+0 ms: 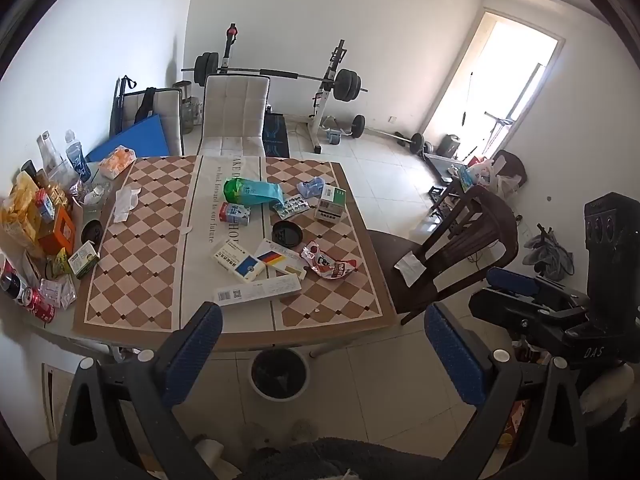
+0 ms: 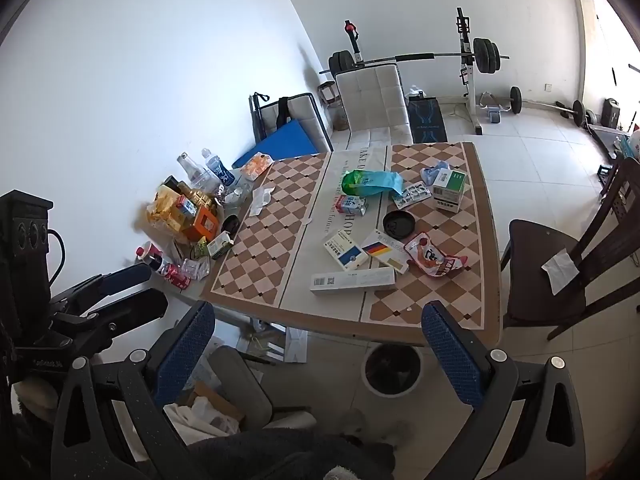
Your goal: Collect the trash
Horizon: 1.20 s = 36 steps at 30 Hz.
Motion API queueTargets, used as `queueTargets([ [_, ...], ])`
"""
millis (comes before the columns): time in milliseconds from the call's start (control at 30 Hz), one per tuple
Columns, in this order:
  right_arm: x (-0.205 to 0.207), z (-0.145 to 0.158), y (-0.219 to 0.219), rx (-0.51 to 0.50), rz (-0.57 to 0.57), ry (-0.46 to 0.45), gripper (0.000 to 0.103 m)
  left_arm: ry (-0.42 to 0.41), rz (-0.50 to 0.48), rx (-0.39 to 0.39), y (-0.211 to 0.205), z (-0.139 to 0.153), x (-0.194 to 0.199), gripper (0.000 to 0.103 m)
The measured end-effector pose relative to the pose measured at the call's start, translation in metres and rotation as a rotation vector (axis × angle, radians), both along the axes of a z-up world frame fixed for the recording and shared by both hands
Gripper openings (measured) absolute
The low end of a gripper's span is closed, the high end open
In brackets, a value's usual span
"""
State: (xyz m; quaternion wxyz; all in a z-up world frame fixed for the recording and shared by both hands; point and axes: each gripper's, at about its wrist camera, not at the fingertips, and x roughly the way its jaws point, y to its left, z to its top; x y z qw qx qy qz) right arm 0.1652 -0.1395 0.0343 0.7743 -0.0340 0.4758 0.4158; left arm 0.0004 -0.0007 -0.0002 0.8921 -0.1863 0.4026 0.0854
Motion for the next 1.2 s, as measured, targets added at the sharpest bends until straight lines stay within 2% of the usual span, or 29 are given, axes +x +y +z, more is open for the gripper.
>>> queueTargets([
  [533,-0.009,-0.006,0.013,0.005,0.002,0.005,0.103,-0.002,0.009,-0.022,-0.003,-0.016,-0.013,0.103],
  [1200,-0.007,-0.011,0.013,0.002,0.012,0.015,0.103,0.006,0.016,-0.034,0.006,-0.016,-0.011,0.103],
])
